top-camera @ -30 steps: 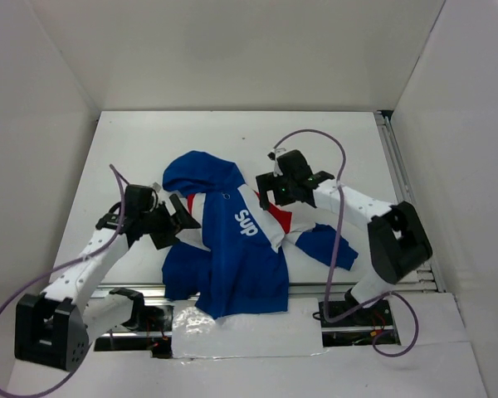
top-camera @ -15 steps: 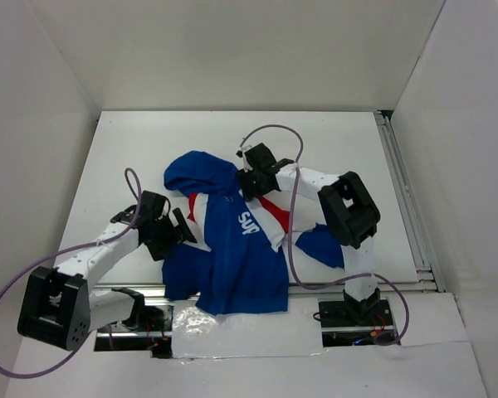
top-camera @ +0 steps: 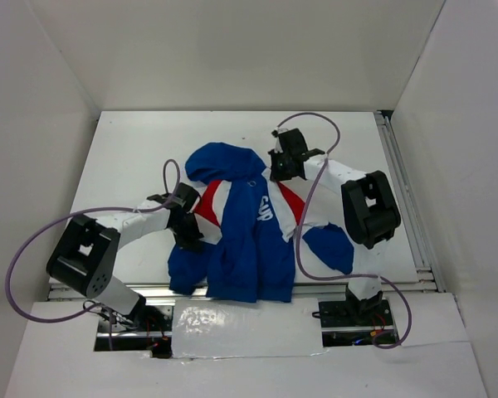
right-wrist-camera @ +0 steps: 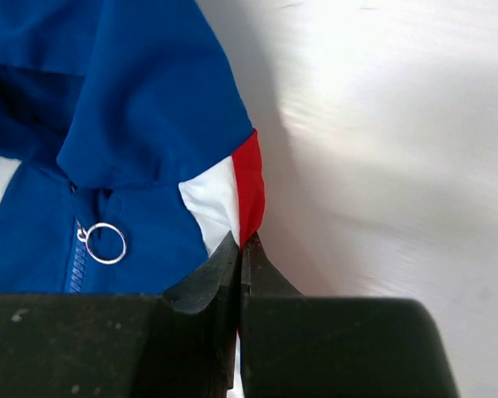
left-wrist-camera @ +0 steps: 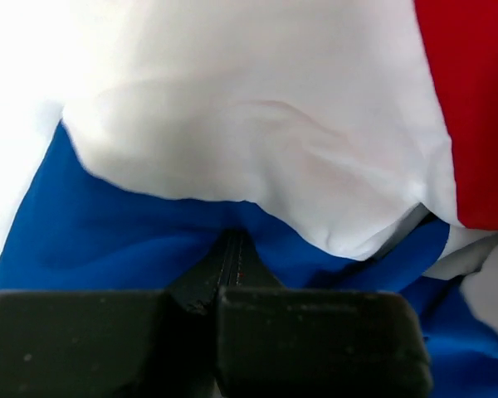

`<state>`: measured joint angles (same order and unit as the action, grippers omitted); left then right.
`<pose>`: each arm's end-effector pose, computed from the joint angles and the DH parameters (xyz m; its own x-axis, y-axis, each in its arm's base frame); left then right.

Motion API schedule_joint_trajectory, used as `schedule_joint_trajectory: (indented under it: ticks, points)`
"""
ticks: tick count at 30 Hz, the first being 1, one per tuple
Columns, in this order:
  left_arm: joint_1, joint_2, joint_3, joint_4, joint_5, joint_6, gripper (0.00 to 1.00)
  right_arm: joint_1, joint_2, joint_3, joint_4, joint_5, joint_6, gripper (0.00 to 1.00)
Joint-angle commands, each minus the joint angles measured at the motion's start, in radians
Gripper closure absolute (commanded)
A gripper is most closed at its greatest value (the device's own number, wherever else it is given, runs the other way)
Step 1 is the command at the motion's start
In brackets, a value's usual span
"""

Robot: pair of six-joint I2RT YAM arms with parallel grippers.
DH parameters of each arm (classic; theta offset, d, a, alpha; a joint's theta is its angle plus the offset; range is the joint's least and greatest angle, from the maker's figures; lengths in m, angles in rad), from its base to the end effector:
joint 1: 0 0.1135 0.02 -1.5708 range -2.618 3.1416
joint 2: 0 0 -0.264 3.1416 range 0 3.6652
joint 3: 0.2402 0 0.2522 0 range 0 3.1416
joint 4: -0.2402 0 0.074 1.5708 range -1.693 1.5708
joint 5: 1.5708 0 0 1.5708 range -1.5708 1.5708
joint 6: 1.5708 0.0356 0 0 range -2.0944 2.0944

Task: Zip up the jacket

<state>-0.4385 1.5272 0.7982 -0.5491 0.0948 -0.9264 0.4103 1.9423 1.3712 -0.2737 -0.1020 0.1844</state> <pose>0.2364 -0.1146 0.1540 -0.8784 -0.4671 -0.1009 -0.4243 0.8595 -0.2851 0.3901 0.1736 0.1957 -0.7583 -0.1309 -0.6387 -0.3253 0.9250 0.1966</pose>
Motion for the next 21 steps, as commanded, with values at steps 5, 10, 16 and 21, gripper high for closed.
schedule_joint_trajectory:
  ticks: [5,10,16,21]
  points:
    - [0.104,0.019,0.038,0.129,0.003,0.067,1.00,-0.180,-0.029,0.080,-0.002,0.071,0.167,1.00]
    - [0.127,0.175,0.157,0.115,-0.012,0.087,1.00,-0.240,0.033,0.146,-0.123,0.300,0.336,1.00]
    - [0.228,0.313,0.323,0.156,-0.004,0.146,1.00,-0.246,0.009,0.169,-0.133,0.289,0.299,0.25]
    - [0.314,0.393,0.459,0.136,-0.024,0.153,1.00,-0.202,-0.123,0.102,-0.148,0.315,0.227,0.00]
